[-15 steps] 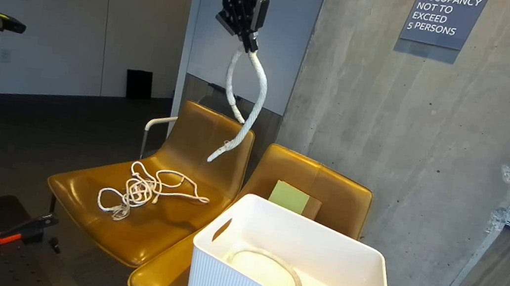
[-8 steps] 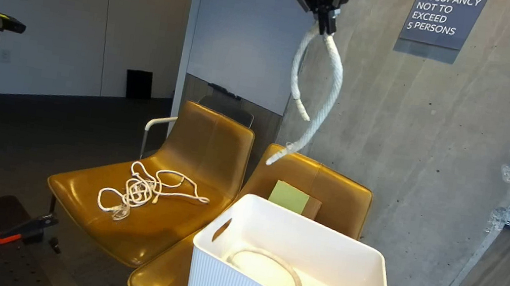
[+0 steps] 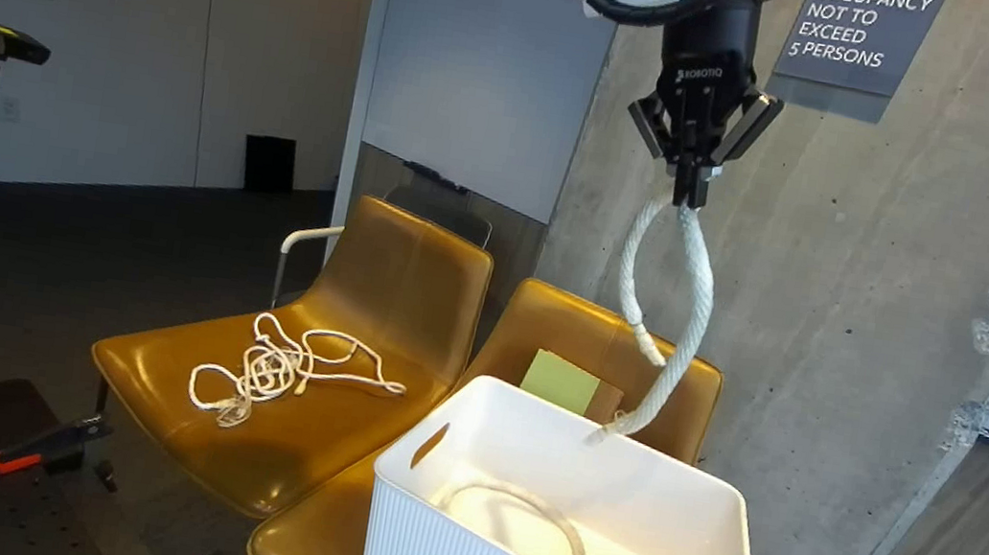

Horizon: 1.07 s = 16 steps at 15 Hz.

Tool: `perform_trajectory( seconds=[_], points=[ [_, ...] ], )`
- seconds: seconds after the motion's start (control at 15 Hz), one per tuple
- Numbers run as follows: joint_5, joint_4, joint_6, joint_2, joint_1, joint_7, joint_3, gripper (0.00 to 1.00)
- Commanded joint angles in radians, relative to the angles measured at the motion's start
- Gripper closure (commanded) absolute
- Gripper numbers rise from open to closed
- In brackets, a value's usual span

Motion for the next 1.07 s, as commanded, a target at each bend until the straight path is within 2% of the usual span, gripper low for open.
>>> perform_trajectory(
  seconds=[0.0,0.2,0.4,0.47,0.53,0.73,1.0],
  points=[
    [-0.021,0.006,-0.1,0.016,0.018,-0.007,0.002,0.97],
    [-0.018,0.017,-0.13,0.044,0.022,-0.007,0.001,0.97],
    [-0.021,0.038,-0.105,0.085,0.017,-0.003,-0.005,0.95],
    [-0.026,0.045,-0.099,0.102,0.013,0.001,-0.01,0.64],
    [-0.035,0.048,-0.092,0.114,0.012,0.006,-0.016,0.63],
    [-0.045,-0.006,-0.069,0.095,0.025,-0.003,-0.008,0.43],
    [-0.055,-0.249,0.019,-0.021,0.106,-0.06,0.049,0.14]
  ],
)
